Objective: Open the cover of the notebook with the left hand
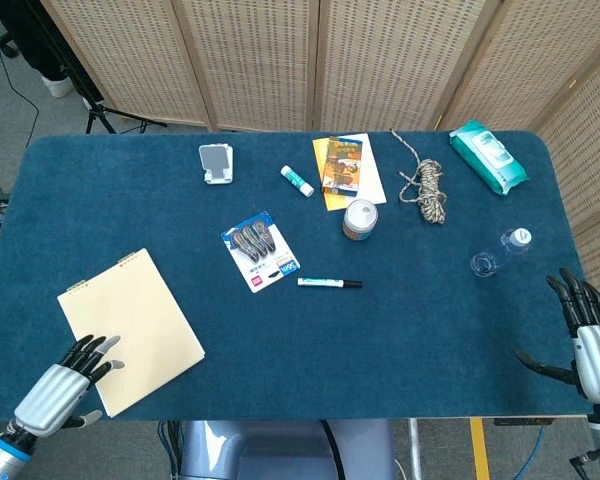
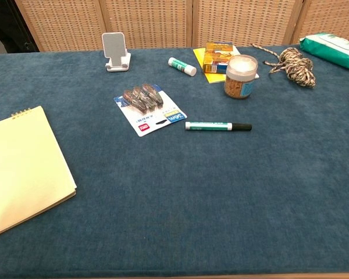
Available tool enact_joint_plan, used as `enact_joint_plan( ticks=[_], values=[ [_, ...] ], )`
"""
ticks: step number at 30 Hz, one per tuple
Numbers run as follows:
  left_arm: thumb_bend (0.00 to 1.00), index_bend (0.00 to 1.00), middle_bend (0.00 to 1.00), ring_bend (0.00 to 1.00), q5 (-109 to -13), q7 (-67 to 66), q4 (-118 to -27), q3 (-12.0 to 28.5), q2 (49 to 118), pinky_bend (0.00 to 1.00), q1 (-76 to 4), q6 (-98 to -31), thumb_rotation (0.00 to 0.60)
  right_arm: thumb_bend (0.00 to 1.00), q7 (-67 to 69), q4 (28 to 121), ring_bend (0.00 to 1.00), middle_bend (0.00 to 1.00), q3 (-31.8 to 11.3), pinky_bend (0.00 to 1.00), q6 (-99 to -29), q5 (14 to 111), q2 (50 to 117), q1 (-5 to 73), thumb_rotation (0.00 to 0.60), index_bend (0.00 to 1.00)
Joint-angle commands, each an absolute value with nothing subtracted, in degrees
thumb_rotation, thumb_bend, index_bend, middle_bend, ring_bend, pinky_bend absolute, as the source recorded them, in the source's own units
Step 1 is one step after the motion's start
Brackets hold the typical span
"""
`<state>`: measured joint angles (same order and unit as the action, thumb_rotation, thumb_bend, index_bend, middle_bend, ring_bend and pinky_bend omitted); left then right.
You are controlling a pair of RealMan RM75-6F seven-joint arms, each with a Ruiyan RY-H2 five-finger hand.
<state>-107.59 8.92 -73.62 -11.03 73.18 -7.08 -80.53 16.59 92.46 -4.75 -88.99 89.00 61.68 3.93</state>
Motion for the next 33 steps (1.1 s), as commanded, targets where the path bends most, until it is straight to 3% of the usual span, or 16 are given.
enact_joint_plan(
  ticks=[1, 17, 33],
  values=[
    [0.05, 0.3, 0.0, 0.0, -107.88, 8.67, -72.14, -11.99, 74.44, 0.0, -7.6, -79.38, 0.6, 0.05, 16.72, 92.49, 0.0, 0.0, -4.8, 0.0, -89.01, 88.91, 61.6, 3.91, 0.6, 0.01],
    [0.11, 0.39, 0.0, 0.0, -110.06, 11.79, -63.22, -14.77, 79.64, 0.0, -7.44, -82.85, 0.6, 0.05, 17.63, 92.65, 0.0, 0.0, -5.0, 0.0, -88.72, 88.35, 61.1, 3.85, 0.6, 0.01],
    [0.15, 0.4, 0.0, 0.0, -109.41, 13.83, -58.77, -15.36, 82.39, 0.0, -7.59, -84.16, 0.6, 0.05, 17.77, 92.8, 0.0, 0.0, -4.92, 0.0, -88.24, 88.35, 61.01, 3.98, 0.6, 0.01]
  ],
)
